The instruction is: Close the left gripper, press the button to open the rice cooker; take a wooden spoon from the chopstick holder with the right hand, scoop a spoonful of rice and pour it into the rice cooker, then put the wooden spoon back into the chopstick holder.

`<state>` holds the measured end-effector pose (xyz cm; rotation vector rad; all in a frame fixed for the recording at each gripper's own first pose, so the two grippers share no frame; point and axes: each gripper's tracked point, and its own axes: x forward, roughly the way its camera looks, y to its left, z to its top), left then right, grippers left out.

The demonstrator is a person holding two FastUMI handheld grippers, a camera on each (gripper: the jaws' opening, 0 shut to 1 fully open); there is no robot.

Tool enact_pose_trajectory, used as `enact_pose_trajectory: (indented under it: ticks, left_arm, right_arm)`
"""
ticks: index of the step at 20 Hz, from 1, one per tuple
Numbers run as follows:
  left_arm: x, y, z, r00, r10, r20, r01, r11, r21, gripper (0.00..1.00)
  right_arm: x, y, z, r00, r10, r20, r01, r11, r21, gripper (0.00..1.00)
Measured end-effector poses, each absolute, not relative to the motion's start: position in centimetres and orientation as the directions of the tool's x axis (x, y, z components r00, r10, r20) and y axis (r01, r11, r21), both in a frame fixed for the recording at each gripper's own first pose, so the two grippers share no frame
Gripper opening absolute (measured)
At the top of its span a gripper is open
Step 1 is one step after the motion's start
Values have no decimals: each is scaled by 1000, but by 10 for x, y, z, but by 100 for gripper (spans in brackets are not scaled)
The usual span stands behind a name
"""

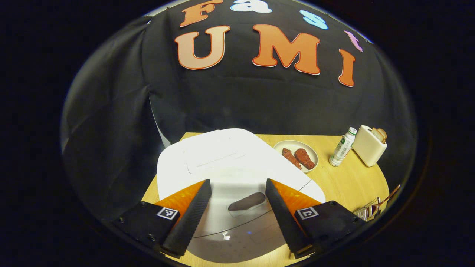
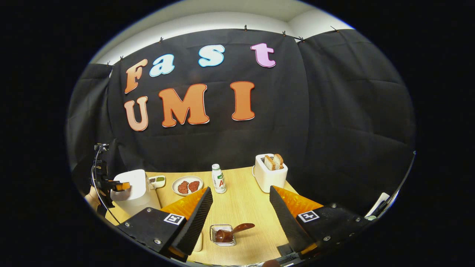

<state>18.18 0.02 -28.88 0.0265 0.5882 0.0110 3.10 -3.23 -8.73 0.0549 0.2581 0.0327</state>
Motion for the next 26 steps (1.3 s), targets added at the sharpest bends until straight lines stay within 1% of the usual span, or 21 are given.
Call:
enact_pose_trajectory:
  ticks: [3, 9, 16, 20, 21, 23, 26]
  left_arm:
    - [176, 8, -243, 871, 19, -492, 4, 999, 46, 100]
    - [150, 27, -145, 939, 36, -342, -34, 999, 13, 100]
    - [97, 48, -32, 984, 77, -158, -73, 997, 35, 99]
    - [70, 54, 10, 995, 84, -57, -81, 996, 41, 100]
    - [65, 55, 17, 995, 87, -39, -86, 996, 38, 99]
    - [56, 58, 26, 996, 86, -20, -86, 996, 16, 100]
    - [52, 65, 23, 995, 97, -21, -97, 995, 3, 99]
  right_arm:
    - [35, -27, -75, 974, 47, -222, -36, 998, 54, 95]
    - [43, -10, -51, 983, 77, -168, -67, 996, 65, 95]
    - [45, 7, -26, 989, 104, -109, -99, 994, 55, 95]
    - [44, 11, -21, 990, 109, -93, -104, 993, 54, 95]
    - [43, 11, -20, 990, 111, -90, -107, 993, 53, 95]
    - [43, 13, -19, 990, 111, -86, -107, 993, 51, 95]
    - [42, 14, -21, 990, 108, -90, -104, 993, 53, 95]
